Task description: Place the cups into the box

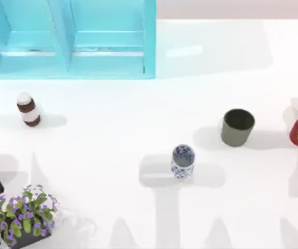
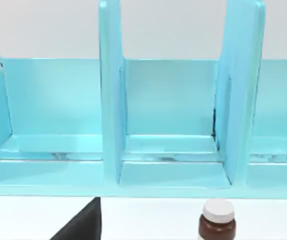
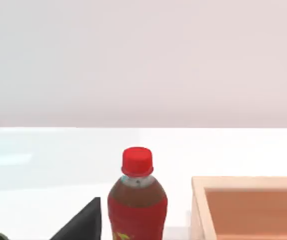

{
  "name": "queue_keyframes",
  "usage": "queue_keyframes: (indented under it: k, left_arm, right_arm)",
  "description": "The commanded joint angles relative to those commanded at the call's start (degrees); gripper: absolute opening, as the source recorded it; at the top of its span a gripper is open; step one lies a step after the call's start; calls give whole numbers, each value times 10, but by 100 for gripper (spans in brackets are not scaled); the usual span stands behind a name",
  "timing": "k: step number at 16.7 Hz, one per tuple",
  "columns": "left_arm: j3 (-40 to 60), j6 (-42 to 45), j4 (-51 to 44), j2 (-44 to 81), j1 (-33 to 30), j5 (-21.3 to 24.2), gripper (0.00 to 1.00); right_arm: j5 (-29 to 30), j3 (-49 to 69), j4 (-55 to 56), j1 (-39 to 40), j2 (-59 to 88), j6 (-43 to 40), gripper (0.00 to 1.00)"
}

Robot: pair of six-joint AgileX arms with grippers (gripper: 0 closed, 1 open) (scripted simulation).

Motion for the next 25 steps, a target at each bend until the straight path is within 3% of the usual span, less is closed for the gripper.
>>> queue_keyframes:
  k: [4, 8, 25]
  left_arm:
    - [0, 0, 0, 0, 0, 0, 100]
    - [0, 0, 0, 0, 0, 0, 100]
    - [0, 0, 0, 0, 0, 0, 100]
  right_arm:
    - [0, 17, -15, 4, 17, 4, 100]
    - [0, 121, -98, 23, 125, 24, 100]
    - [2, 979, -695, 163, 1069, 172, 100]
